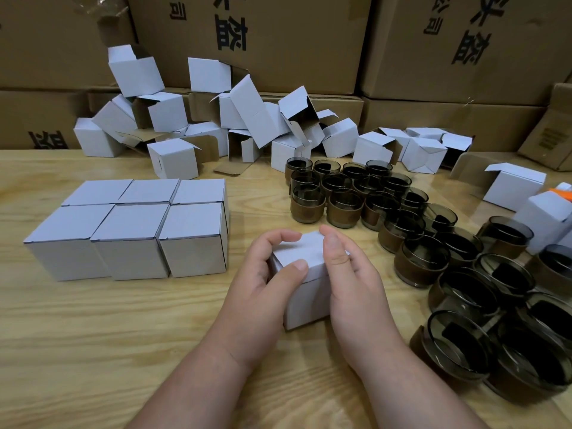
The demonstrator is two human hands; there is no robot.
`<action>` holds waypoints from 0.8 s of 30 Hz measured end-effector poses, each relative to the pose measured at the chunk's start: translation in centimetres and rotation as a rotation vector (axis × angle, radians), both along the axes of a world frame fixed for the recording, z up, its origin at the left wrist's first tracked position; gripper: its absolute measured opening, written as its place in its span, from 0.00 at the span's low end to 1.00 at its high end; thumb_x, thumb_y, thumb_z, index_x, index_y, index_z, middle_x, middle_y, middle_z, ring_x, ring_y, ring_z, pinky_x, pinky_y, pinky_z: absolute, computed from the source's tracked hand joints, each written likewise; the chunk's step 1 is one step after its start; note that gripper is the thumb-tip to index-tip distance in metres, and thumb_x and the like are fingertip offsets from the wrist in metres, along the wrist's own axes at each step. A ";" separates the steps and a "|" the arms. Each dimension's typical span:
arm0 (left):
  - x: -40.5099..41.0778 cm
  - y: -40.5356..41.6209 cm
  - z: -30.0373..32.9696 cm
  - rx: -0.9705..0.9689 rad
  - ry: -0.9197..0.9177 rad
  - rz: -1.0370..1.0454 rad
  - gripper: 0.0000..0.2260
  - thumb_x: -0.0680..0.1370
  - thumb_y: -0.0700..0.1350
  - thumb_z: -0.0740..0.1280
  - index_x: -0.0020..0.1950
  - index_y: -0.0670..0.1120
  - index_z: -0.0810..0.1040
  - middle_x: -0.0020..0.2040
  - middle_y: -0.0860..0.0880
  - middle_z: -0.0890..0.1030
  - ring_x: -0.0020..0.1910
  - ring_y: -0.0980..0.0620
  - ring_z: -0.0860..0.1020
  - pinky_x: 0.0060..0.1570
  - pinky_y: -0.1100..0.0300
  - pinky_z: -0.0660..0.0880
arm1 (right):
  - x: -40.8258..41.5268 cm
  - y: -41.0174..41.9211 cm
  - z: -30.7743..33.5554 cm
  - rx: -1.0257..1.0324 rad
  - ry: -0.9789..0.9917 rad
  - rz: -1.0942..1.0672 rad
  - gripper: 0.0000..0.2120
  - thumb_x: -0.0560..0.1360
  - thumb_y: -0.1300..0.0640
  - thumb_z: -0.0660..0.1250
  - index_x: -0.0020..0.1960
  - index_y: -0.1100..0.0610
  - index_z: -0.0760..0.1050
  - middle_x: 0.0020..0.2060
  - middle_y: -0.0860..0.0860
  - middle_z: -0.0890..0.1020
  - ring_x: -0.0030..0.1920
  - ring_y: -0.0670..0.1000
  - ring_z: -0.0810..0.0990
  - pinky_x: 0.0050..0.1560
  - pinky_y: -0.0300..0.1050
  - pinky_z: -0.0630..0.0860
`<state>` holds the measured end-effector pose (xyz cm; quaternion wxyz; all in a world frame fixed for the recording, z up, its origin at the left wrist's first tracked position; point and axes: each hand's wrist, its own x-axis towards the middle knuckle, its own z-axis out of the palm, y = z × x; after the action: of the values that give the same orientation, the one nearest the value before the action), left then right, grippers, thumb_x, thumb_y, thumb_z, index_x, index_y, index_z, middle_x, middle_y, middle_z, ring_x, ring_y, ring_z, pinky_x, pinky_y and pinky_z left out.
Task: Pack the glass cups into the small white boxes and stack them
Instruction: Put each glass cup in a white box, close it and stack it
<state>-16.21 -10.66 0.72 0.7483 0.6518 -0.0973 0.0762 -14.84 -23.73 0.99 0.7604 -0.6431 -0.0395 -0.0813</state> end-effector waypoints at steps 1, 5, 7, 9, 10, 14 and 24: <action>0.0 0.0 0.0 0.007 -0.002 0.008 0.19 0.66 0.57 0.69 0.57 0.59 0.79 0.48 0.61 0.83 0.47 0.61 0.80 0.44 0.70 0.75 | 0.0 0.0 0.0 -0.002 -0.001 0.002 0.21 0.70 0.35 0.63 0.60 0.42 0.79 0.49 0.27 0.82 0.51 0.29 0.80 0.44 0.23 0.73; 0.1 -0.1 -0.3 0.025 0.013 0.091 0.21 0.65 0.58 0.69 0.58 0.62 0.77 0.54 0.57 0.82 0.52 0.56 0.81 0.49 0.64 0.76 | 0.1 0.1 -0.3 -0.016 -0.012 0.006 0.22 0.72 0.36 0.63 0.62 0.43 0.78 0.50 0.26 0.81 0.52 0.29 0.79 0.45 0.23 0.72; 0.2 -0.2 -0.3 0.033 0.007 0.158 0.22 0.65 0.57 0.70 0.59 0.65 0.75 0.55 0.61 0.81 0.53 0.57 0.81 0.49 0.65 0.76 | 0.3 0.2 -0.5 -0.023 -0.001 0.008 0.19 0.76 0.39 0.64 0.63 0.43 0.78 0.51 0.29 0.82 0.51 0.31 0.80 0.45 0.25 0.74; 0.4 -0.4 -0.4 0.019 0.004 0.221 0.21 0.69 0.53 0.71 0.61 0.65 0.73 0.56 0.64 0.80 0.54 0.62 0.81 0.48 0.69 0.76 | 0.4 0.2 -0.6 -0.014 0.010 0.001 0.14 0.79 0.43 0.65 0.63 0.44 0.79 0.52 0.33 0.84 0.51 0.34 0.81 0.45 0.28 0.75; 0.5 -0.4 -0.4 0.001 0.010 0.244 0.21 0.70 0.51 0.71 0.62 0.63 0.73 0.57 0.62 0.80 0.55 0.64 0.80 0.48 0.71 0.76 | 0.5 0.2 -0.6 -0.013 0.006 -0.009 0.11 0.80 0.46 0.65 0.61 0.44 0.79 0.51 0.33 0.84 0.51 0.34 0.82 0.45 0.28 0.75; 0.7 -0.5 -0.4 -0.049 0.057 0.326 0.19 0.75 0.48 0.78 0.60 0.59 0.74 0.60 0.58 0.80 0.58 0.65 0.80 0.50 0.72 0.76 | 0.5 0.3 -0.6 -0.004 -0.009 -0.069 0.06 0.82 0.51 0.66 0.56 0.45 0.80 0.49 0.33 0.85 0.50 0.34 0.82 0.45 0.28 0.76; 0.4 -0.5 -0.2 -0.018 0.083 0.427 0.09 0.78 0.50 0.74 0.46 0.47 0.78 0.50 0.63 0.85 0.48 0.63 0.84 0.47 0.65 0.77 | 0.8 0.1 -0.9 0.003 0.000 -0.211 0.05 0.80 0.52 0.69 0.45 0.49 0.80 0.44 0.43 0.86 0.43 0.39 0.82 0.40 0.32 0.75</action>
<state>-15.79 -11.20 0.55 0.7242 0.6536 0.0743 0.2069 -14.03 -23.63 0.12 0.7486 -0.6426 0.0285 -0.1611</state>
